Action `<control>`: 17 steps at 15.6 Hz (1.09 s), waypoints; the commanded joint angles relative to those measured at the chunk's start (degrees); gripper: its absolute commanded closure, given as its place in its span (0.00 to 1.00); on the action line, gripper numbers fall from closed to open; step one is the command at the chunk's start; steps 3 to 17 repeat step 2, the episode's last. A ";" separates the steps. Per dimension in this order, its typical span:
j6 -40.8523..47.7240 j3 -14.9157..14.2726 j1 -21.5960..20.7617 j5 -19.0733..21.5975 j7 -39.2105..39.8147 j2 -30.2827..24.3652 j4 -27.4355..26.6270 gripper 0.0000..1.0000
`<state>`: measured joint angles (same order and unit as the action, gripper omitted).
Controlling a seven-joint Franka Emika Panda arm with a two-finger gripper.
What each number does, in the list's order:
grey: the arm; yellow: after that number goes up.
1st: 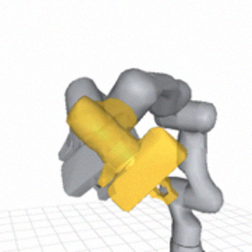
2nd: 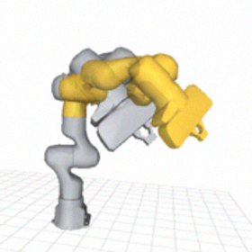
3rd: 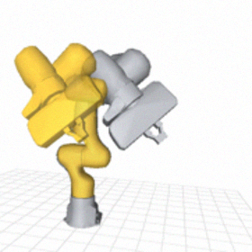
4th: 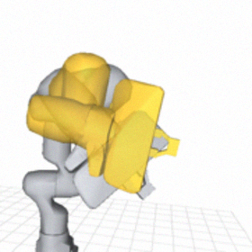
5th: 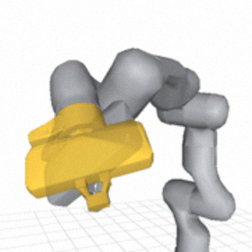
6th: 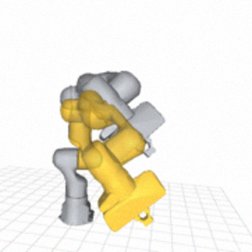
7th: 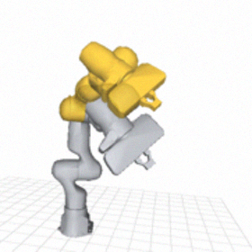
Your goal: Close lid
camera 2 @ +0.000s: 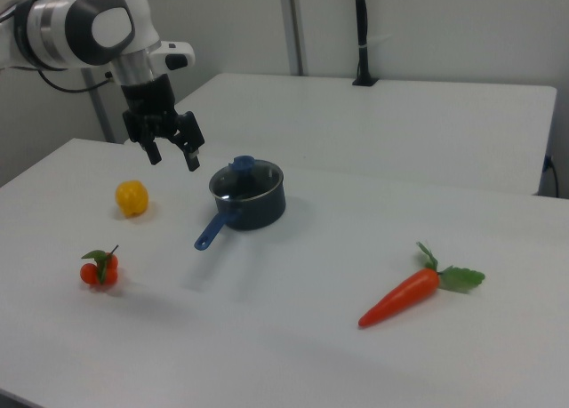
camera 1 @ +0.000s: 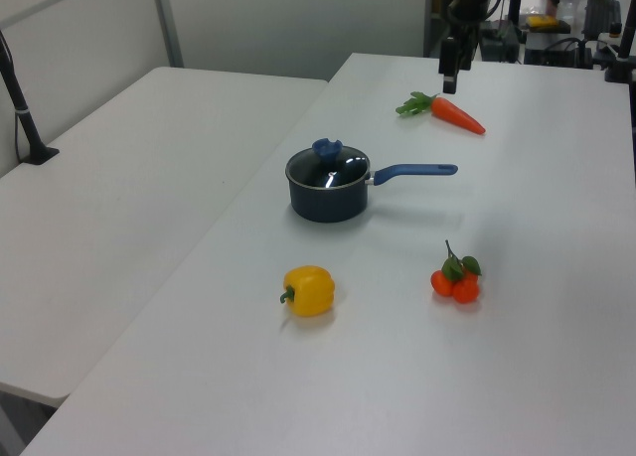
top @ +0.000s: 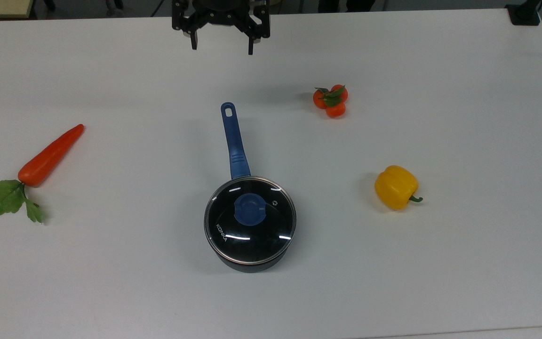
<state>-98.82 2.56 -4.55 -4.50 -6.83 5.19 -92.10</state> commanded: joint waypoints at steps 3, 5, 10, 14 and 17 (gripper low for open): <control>1.97 -0.80 -0.11 -0.60 0.95 -3.35 -3.43 0.00; 1.97 -0.80 -0.11 -0.60 0.95 -3.35 -3.43 0.00; 1.97 -0.80 -0.11 -0.60 0.95 -3.35 -3.43 0.00; 1.97 -0.80 -0.11 -0.60 0.95 -3.35 -3.43 0.00; 1.97 -0.80 -0.11 -0.60 0.95 -3.35 -3.43 0.00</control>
